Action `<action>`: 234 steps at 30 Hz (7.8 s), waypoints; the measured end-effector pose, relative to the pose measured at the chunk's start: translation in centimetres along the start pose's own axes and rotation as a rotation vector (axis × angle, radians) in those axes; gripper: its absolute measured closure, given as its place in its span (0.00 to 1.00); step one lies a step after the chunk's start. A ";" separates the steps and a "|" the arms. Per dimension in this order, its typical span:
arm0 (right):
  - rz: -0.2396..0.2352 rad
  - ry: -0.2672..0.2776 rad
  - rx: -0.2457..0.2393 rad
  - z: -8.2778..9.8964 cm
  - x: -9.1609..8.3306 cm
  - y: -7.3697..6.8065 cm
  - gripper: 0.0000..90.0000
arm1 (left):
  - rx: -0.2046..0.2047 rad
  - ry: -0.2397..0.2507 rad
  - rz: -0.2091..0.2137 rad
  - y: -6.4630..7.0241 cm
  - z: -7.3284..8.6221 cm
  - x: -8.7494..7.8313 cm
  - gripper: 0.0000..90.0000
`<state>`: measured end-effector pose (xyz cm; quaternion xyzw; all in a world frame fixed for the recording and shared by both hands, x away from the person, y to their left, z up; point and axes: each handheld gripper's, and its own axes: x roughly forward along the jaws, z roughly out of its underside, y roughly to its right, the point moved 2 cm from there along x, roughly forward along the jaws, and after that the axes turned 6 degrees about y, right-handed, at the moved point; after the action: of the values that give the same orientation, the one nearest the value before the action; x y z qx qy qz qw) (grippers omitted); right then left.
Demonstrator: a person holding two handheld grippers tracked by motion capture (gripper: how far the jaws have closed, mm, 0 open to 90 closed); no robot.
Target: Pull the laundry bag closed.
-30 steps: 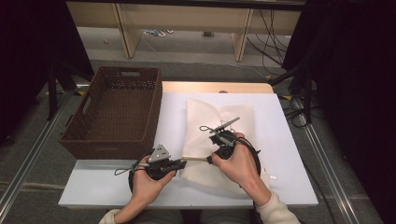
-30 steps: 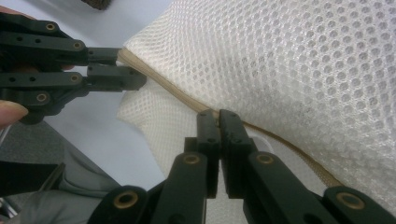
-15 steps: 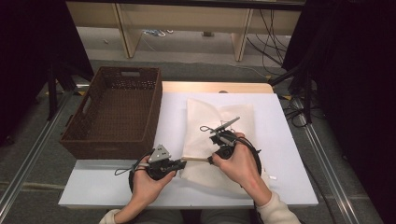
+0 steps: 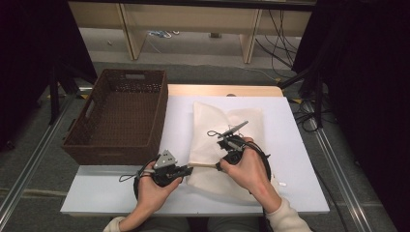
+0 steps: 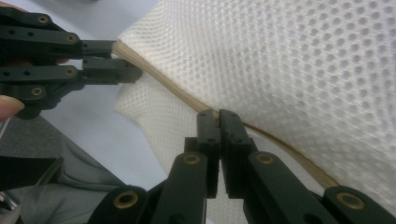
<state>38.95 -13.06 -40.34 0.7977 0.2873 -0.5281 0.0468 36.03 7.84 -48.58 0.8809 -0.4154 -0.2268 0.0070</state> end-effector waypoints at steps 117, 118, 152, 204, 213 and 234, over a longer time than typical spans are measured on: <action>0.051 -0.037 0.081 0.9 -2.1 2.4 0.98 | -0.014 -0.003 -0.039 -0.5 0.3 0.2 0.94; 0.051 -0.037 0.081 0.9 -2.1 2.4 0.98 | -0.005 -0.012 -0.036 -0.5 0.3 0.1 0.94; 0.061 -0.031 0.109 1.3 -2.8 3.3 0.98 | -0.005 -0.014 -0.040 -0.6 0.3 0.1 0.93; 0.085 -0.011 0.121 2.6 -3.9 4.6 0.98 | 0.001 -0.015 -0.045 -0.6 0.4 0.1 0.93; 0.093 -0.018 0.169 2.8 -4.4 4.9 0.98 | 0.003 -0.016 -0.047 -0.7 0.4 0.1 0.93; 0.100 -0.012 0.192 3.3 -5.0 5.8 0.98 | -0.001 -0.005 -0.054 -0.7 0.4 0.2 0.93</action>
<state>37.81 -21.21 -38.73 0.8087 0.1951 -0.5550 -0.0020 36.45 8.21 -49.13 0.8912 -0.3914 -0.2293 0.0003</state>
